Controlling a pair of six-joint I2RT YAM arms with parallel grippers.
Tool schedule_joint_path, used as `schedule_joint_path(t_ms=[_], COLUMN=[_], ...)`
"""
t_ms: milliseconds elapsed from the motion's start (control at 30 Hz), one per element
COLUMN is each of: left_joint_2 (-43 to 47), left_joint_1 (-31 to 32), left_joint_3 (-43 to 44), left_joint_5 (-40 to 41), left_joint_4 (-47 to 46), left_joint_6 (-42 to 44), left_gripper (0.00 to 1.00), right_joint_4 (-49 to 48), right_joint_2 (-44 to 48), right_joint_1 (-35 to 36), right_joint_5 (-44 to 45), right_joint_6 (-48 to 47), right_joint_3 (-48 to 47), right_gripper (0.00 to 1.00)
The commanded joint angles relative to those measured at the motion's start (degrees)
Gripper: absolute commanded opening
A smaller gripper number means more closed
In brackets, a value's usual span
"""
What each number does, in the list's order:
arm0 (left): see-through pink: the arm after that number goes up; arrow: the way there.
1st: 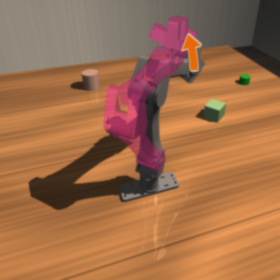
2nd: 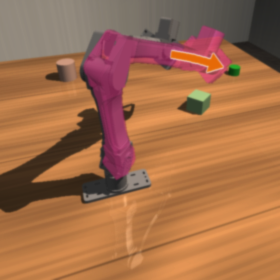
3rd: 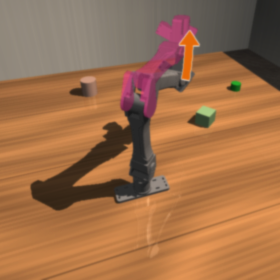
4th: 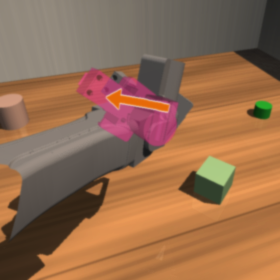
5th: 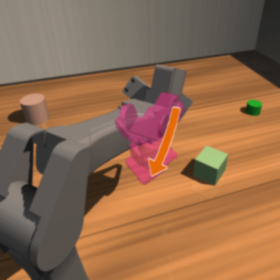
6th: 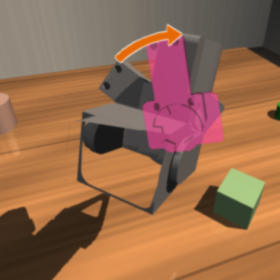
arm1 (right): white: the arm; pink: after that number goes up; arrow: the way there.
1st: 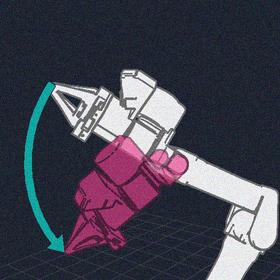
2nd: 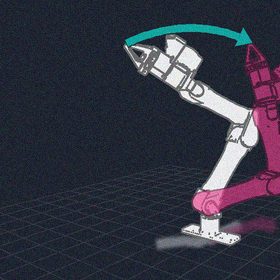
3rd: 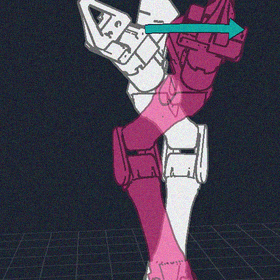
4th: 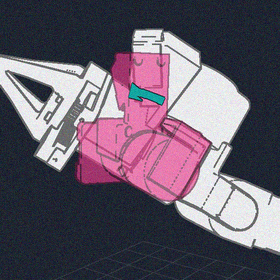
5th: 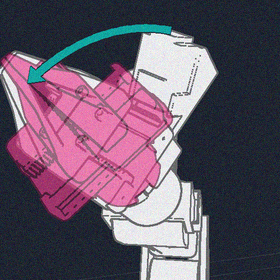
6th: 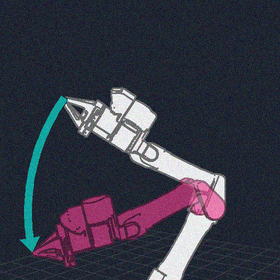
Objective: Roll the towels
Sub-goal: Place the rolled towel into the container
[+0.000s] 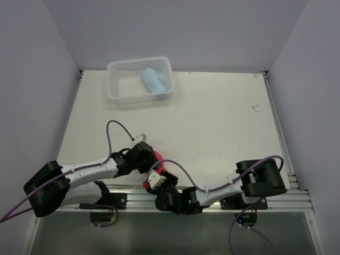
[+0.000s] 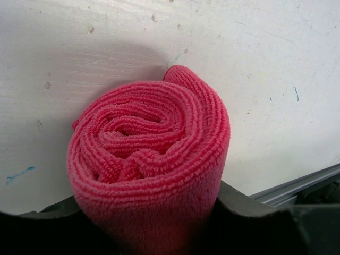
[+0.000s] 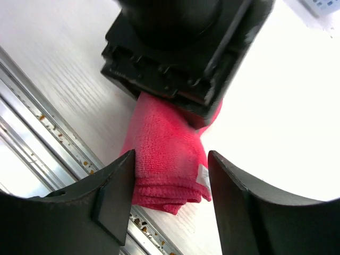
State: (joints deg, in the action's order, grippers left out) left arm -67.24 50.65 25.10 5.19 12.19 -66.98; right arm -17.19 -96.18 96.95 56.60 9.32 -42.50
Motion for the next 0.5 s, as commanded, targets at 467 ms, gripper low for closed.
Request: schedule_joint_path(t_ms=[467], left_joint_2=[-1.5], left_joint_1=[0.7], left_joint_3=[-0.4], left_joint_5=[3.3], left_joint_4=[7.3], left_joint_6=[2.5], left_gripper=[0.45], right_joint_4=[-1.4], right_joint_2=[25.6], right_joint_1=[1.7], right_joint_5=[-0.4], right_joint_6=[7.5], right_joint_3=[11.6], right_gripper=[0.71])
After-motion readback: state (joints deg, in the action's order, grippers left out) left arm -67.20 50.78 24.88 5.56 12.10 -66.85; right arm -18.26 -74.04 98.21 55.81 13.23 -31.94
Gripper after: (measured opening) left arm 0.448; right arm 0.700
